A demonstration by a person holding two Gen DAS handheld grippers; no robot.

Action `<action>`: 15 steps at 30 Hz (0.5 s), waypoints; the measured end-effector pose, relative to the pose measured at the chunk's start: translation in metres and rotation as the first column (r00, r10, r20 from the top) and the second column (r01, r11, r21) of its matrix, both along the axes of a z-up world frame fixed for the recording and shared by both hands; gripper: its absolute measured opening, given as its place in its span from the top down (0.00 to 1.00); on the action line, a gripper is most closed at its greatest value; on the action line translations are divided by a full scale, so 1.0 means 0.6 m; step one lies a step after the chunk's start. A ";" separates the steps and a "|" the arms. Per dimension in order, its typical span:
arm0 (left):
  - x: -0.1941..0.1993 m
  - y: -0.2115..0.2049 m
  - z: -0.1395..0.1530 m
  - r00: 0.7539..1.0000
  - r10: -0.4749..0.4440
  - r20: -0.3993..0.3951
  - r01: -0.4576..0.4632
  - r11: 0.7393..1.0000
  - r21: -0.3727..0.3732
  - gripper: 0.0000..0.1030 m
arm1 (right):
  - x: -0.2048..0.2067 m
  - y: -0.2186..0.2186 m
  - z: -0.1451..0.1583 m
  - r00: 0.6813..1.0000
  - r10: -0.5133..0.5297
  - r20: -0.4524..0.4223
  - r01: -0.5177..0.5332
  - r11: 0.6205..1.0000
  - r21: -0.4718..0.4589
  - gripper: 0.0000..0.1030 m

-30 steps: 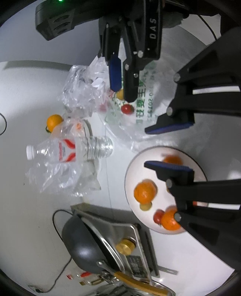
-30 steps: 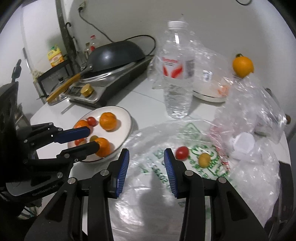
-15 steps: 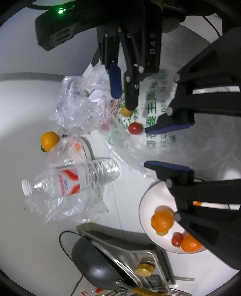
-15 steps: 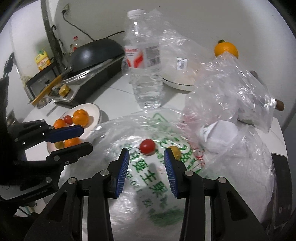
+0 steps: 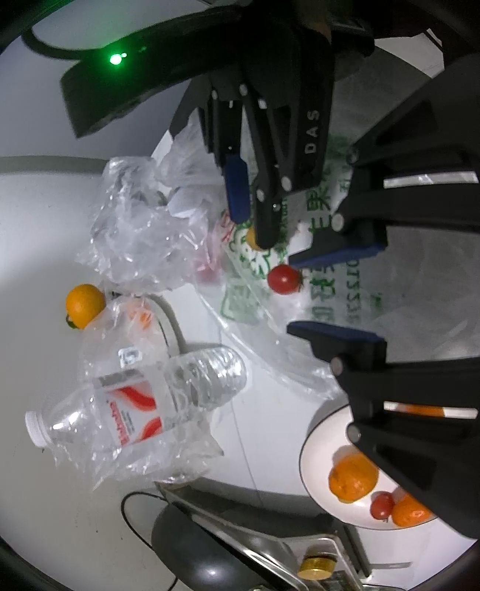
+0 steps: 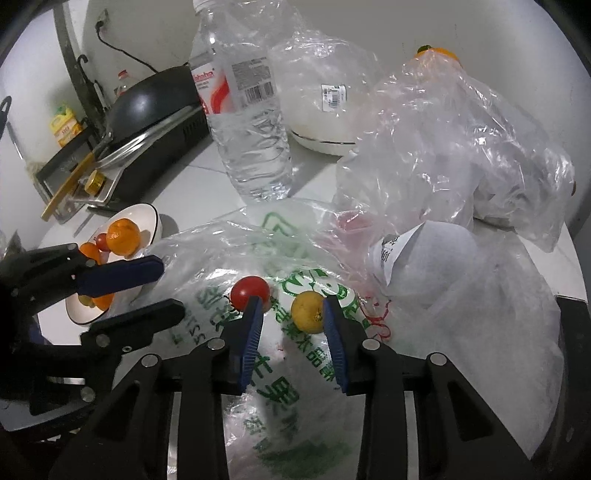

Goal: Organize fruits
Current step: 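Grasp the yellow-brown fruit with the right gripper while the left grasps the red tomato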

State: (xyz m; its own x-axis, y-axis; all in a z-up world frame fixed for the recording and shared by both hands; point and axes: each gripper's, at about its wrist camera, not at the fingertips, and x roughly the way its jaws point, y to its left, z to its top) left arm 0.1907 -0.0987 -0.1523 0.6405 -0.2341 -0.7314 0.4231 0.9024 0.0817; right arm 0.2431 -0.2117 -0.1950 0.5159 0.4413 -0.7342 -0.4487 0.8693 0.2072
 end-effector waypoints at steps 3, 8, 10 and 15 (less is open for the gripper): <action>0.008 -0.006 -0.004 1.000 -0.008 -0.009 0.008 1.000 0.003 0.70 | 0.006 -0.001 -0.003 1.000 0.003 -0.008 -0.003 1.000 0.002 0.66; 0.026 -0.018 -0.014 0.999 -0.025 -0.035 0.025 1.000 0.016 0.70 | 0.013 -0.003 -0.009 1.000 0.007 -0.015 -0.007 1.000 0.007 0.70; 0.034 -0.022 -0.021 0.998 -0.031 -0.053 0.032 0.999 0.027 0.70 | 0.016 -0.004 -0.012 1.000 0.006 -0.018 -0.006 1.000 0.003 0.71; 0.048 -0.038 -0.035 0.995 -0.060 -0.076 0.065 0.996 0.059 0.70 | 0.024 -0.007 -0.019 0.999 0.002 -0.032 -0.002 1.000 0.007 0.71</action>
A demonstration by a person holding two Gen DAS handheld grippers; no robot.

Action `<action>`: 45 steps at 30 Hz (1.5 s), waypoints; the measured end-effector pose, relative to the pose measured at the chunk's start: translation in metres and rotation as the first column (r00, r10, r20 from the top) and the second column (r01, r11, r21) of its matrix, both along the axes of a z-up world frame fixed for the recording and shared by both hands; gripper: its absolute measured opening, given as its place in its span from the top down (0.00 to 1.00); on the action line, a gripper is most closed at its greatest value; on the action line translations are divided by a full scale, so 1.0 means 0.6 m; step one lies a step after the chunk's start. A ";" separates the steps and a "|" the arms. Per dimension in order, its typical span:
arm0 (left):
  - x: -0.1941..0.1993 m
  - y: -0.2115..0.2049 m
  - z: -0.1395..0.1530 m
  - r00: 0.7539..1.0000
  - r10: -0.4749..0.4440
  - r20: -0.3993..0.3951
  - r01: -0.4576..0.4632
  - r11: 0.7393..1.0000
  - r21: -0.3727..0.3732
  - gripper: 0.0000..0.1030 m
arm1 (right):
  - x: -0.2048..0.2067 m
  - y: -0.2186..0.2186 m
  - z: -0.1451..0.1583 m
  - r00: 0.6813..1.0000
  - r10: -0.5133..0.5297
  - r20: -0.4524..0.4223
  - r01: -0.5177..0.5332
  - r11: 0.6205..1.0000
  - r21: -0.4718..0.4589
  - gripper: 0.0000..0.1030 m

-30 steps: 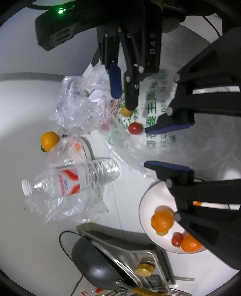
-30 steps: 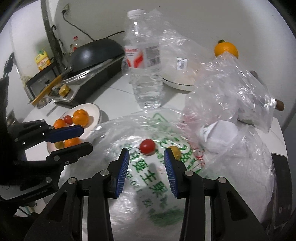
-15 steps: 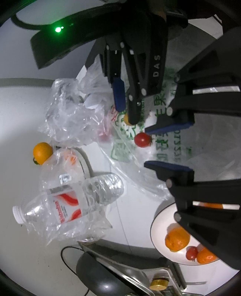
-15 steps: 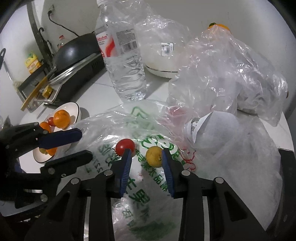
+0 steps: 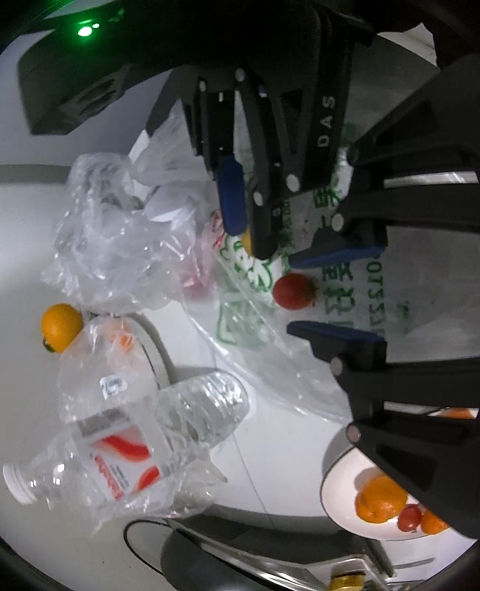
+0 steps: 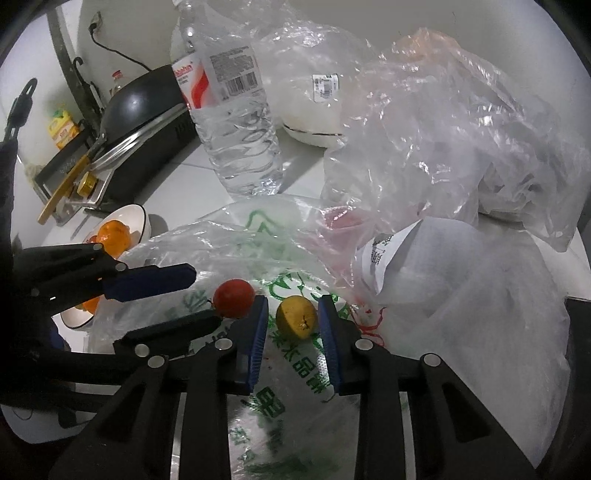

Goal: Organize fruits
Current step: 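Grasp the yellow-brown fruit with the right gripper while the left grasps the red tomato, then carry the tomato with the left gripper while the right carries the brown fruit to the plate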

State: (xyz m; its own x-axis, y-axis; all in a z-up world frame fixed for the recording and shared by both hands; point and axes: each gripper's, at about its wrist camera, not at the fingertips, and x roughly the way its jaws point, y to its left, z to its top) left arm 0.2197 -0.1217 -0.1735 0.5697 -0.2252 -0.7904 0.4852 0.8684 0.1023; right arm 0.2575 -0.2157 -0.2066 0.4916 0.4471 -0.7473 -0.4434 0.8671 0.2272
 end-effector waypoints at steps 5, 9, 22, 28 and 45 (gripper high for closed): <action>0.014 -0.007 -0.016 1.000 -0.014 -0.024 0.015 0.999 0.033 0.70 | 0.003 -0.004 -0.005 1.000 -0.003 -0.007 0.003 1.000 0.006 0.73; 0.019 -0.009 -0.025 0.999 -0.010 -0.046 0.012 0.999 0.037 0.70 | 0.004 -0.005 -0.006 1.000 0.003 -0.010 -0.003 1.000 0.006 0.75; 0.017 -0.022 -0.041 0.999 -0.043 -0.025 0.044 0.996 0.077 0.71 | -0.004 -0.007 0.000 1.000 -0.007 0.004 0.007 1.000 0.009 0.75; 0.001 -0.023 -0.028 0.998 -0.058 0.006 0.057 0.996 0.066 0.74 | -0.016 -0.014 0.008 1.000 -0.025 0.018 0.024 1.000 0.010 0.75; -0.072 -0.003 0.040 0.994 -0.069 0.079 0.069 0.998 0.006 0.75 | -0.067 0.000 0.059 0.996 -0.031 0.079 0.032 0.999 -0.009 0.75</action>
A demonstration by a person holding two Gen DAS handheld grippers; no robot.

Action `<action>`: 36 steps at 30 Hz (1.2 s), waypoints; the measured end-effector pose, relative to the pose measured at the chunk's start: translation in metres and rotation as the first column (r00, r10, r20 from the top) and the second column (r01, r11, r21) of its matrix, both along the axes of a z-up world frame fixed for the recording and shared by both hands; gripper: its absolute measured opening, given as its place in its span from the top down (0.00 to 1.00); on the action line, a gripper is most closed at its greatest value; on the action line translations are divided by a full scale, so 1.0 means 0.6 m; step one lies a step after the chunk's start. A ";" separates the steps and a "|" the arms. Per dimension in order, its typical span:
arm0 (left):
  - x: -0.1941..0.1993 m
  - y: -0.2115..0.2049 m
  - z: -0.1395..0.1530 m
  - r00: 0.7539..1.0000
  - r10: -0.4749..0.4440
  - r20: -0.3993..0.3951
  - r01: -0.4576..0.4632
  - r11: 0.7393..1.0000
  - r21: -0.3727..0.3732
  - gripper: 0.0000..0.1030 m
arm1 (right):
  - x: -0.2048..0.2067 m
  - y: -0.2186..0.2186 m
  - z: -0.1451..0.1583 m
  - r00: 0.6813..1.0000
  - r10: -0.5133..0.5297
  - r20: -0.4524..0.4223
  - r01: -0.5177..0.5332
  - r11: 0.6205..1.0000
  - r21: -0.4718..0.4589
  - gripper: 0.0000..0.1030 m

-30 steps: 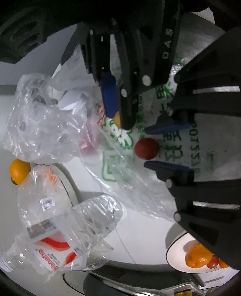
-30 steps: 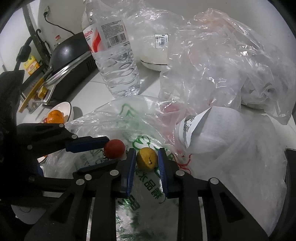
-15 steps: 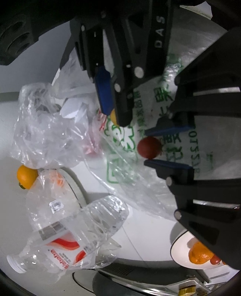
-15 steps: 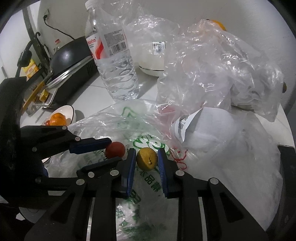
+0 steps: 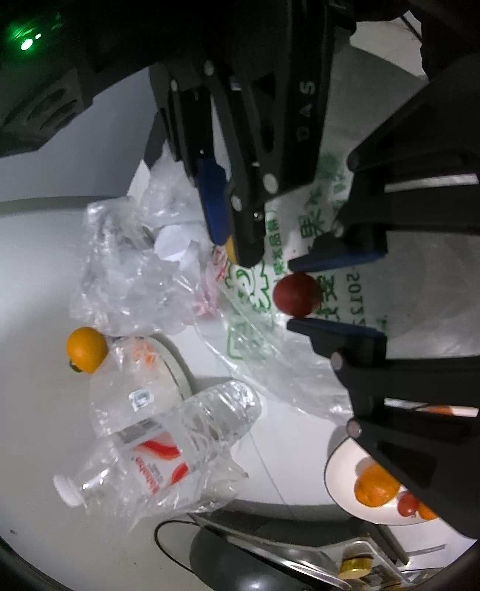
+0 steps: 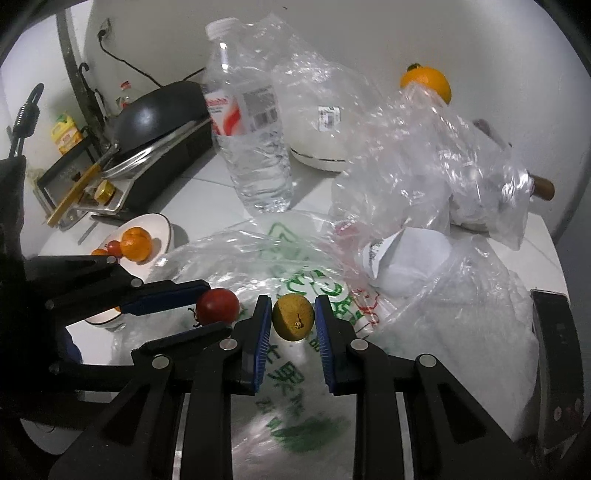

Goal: Organize fruits
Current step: 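Carry the tomato with the left gripper while the right carries the brown fruit to the plate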

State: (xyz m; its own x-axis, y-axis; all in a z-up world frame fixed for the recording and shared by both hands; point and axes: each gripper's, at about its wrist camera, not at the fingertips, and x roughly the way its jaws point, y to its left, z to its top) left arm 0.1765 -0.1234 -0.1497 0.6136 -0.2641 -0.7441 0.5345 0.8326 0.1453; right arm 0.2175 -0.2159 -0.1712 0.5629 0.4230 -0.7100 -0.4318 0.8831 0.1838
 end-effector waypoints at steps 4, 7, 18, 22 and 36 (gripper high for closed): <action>-0.019 0.013 0.014 1.000 0.001 0.020 -0.001 1.000 -0.015 0.75 | -0.016 0.010 0.013 1.000 0.002 0.018 -0.002 1.000 -0.005 0.75; -0.034 0.025 0.022 0.999 0.004 0.035 -0.004 1.000 -0.021 0.75 | -0.029 0.020 0.023 1.000 0.006 0.029 -0.005 1.000 -0.011 0.75; -0.076 0.093 0.047 0.996 0.057 0.069 -0.052 0.997 -0.065 0.75 | -0.063 0.080 0.056 0.997 0.047 0.067 -0.045 0.998 -0.039 0.75; -0.088 0.123 0.055 0.993 0.083 0.080 -0.077 0.994 -0.077 0.75 | -0.069 0.101 0.065 0.995 0.065 0.076 -0.061 0.997 -0.049 0.75; -0.108 0.224 0.057 0.979 0.181 0.095 -0.171 0.979 -0.111 0.75 | -0.075 0.191 0.076 0.987 0.140 0.081 -0.132 0.987 -0.090 0.75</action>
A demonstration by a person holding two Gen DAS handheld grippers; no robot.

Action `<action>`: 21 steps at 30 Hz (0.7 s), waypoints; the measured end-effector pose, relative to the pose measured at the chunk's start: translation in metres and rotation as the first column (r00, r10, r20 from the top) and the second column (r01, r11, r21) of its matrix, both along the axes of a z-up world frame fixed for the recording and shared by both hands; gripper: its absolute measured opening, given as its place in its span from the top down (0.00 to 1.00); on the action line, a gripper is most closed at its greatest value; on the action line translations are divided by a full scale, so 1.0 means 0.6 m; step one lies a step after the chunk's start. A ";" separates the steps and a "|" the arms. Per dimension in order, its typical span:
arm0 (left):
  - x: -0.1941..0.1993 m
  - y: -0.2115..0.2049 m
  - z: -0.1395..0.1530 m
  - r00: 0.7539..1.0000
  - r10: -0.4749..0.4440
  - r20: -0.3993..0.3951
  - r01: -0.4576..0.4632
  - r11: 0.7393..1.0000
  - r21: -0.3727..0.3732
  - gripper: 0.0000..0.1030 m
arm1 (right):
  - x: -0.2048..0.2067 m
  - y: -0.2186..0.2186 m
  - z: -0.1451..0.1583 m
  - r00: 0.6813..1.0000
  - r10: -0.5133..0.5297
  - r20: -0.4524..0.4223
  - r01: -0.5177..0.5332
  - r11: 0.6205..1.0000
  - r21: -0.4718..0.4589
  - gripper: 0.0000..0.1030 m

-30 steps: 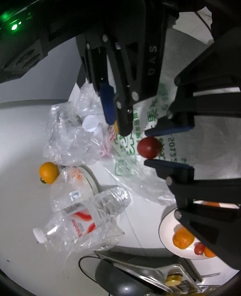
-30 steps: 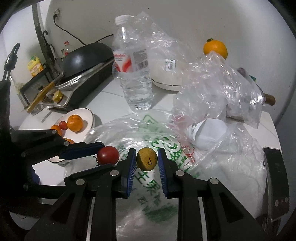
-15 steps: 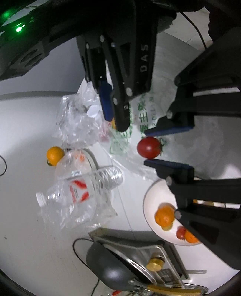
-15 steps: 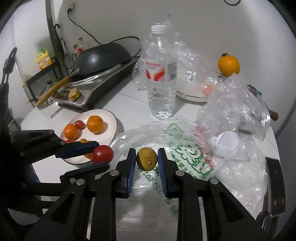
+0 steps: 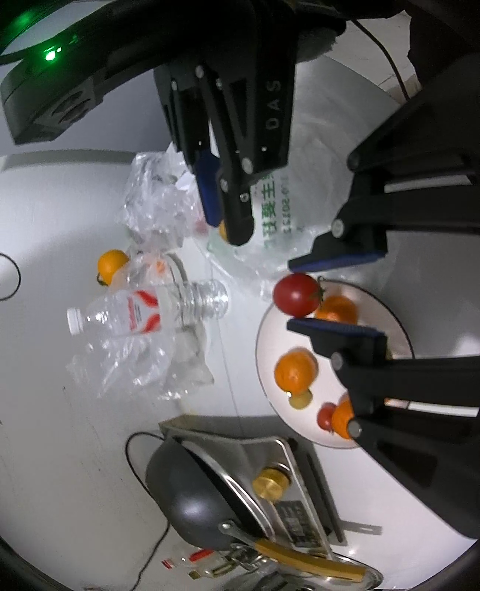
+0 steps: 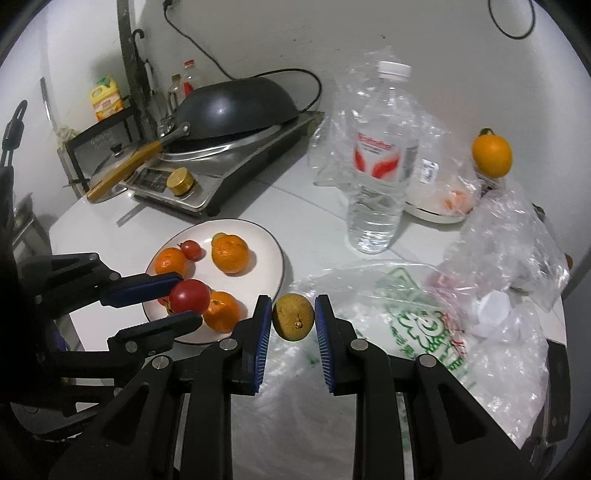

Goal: Organize fruits
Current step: 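Carry the tomato with the left gripper while the right carries the brown fruit to the plate, then lower the tomato with the left gripper while the right lowers the brown fruit onto the plate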

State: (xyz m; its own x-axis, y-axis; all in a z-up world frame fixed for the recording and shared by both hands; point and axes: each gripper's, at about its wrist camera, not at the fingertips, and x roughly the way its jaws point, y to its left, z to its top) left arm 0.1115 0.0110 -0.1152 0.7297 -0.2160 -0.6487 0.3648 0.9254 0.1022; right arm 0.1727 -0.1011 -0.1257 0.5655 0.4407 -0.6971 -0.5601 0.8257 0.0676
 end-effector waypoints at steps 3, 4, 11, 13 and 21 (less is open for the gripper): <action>0.003 0.023 -0.004 1.000 0.023 -0.001 -0.023 1.000 -0.003 0.75 | 0.002 0.018 0.000 1.000 0.014 0.001 -0.014 1.000 -0.009 0.75; 0.005 0.029 -0.005 1.000 0.030 -0.002 -0.030 1.000 -0.003 0.75 | 0.003 0.024 0.000 1.000 0.018 0.001 -0.018 1.000 -0.013 0.75; 0.019 0.078 -0.022 0.997 0.075 -0.012 -0.075 0.997 -0.008 0.75 | 0.015 0.060 -0.008 0.999 0.037 -0.010 -0.037 0.999 -0.033 0.75; 0.025 0.089 -0.028 0.996 0.084 -0.015 -0.084 0.996 -0.011 0.75 | 0.019 0.069 -0.011 0.999 0.042 -0.015 -0.043 0.998 -0.038 0.75; 0.054 0.109 -0.049 0.995 0.100 -0.025 -0.100 0.995 -0.004 0.75 | 0.043 0.110 -0.035 0.997 0.065 -0.043 -0.067 0.996 -0.054 0.75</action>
